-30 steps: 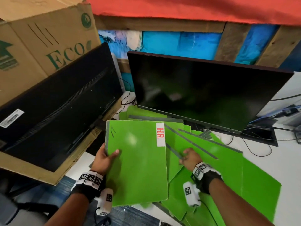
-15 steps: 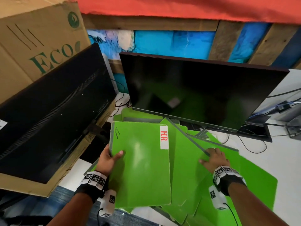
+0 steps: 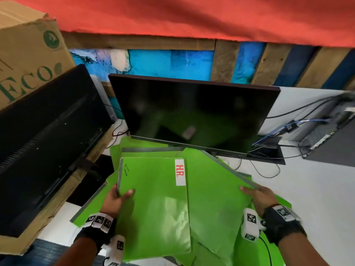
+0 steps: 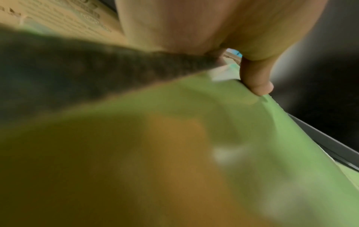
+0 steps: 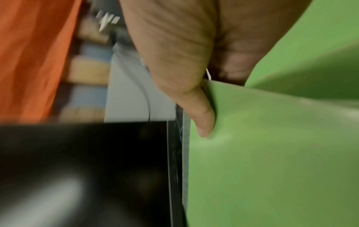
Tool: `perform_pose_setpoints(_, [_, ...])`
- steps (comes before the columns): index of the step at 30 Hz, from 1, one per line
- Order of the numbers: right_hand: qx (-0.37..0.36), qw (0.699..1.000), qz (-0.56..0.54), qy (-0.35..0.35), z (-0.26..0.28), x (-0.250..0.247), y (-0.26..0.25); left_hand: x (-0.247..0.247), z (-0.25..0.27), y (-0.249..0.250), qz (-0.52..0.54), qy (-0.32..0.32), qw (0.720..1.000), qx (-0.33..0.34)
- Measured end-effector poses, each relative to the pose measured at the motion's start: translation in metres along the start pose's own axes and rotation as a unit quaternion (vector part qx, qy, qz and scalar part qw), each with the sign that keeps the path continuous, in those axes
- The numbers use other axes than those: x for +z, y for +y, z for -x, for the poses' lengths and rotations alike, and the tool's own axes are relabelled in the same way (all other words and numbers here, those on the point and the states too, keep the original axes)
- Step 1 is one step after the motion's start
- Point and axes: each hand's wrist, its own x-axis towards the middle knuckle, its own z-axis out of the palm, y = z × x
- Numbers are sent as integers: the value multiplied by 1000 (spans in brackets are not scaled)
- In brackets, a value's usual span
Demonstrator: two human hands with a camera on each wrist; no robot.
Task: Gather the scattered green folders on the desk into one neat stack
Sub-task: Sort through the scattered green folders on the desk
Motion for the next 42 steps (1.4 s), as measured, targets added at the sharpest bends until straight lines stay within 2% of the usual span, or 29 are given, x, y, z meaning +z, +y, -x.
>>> perform_pose_setpoints(2, [53, 998, -27, 22, 6, -19, 13, 11, 3, 2, -10, -4, 1000, -4])
perform_pose_setpoints(6, [55, 989, -134, 16, 22, -29, 38, 34, 6, 2, -37, -21, 999, -7])
perform_pose_setpoints(9, [-1, 994, -93, 53, 15, -46, 47, 50, 9, 10, -42, -40, 998, -1])
perform_pose_setpoints(12, [-85, 987, -25, 137, 9, -81, 40, 63, 13, 21, -68, -53, 996, 3])
perform_pose_setpoints(17, [-203, 960, -37, 188, 24, -144, 10, 85, 24, 35, -61, -44, 997, 25])
perform_pose_setpoints(19, [-241, 953, -18, 184, 30, -165, -1, 90, 28, 39, -58, -26, 997, 40])
perform_pose_setpoints(22, [-292, 950, -3, 109, 44, -176, -24, 97, 33, 52, -41, -36, 997, 62])
perform_pose_setpoints(25, [-371, 926, 67, 13, 54, -155, -53, 110, 41, 76, -36, -94, 989, 109])
perform_pose_setpoints(28, [-433, 886, 151, -71, 60, -110, -82, 120, 51, 100, -15, -130, 979, 155])
perform_pose_setpoints(31, [-448, 863, 209, -103, 59, -63, -99, 126, 68, 114, -26, -166, 970, 174])
perform_pose_setpoints(34, [-488, 837, 223, -105, 65, -18, -119, 131, 83, 113, -85, -177, 958, 207])
perform_pose_setpoints(36, [-500, 833, 211, -105, 71, 9, -131, 134, 88, 106, -126, -176, 957, 193])
perform_pose_setpoints(38, [-496, 841, 189, -109, 74, 32, -139, 133, 88, 95, -115, -181, 963, 161])
perform_pose_setpoints(40, [-492, 845, 177, -115, 76, 53, -144, 130, 85, 79, -86, -199, 963, 161])
perform_pose_setpoints(42, [-483, 850, 170, -123, 78, 69, -146, 128, 86, 70, -92, -190, 963, 167])
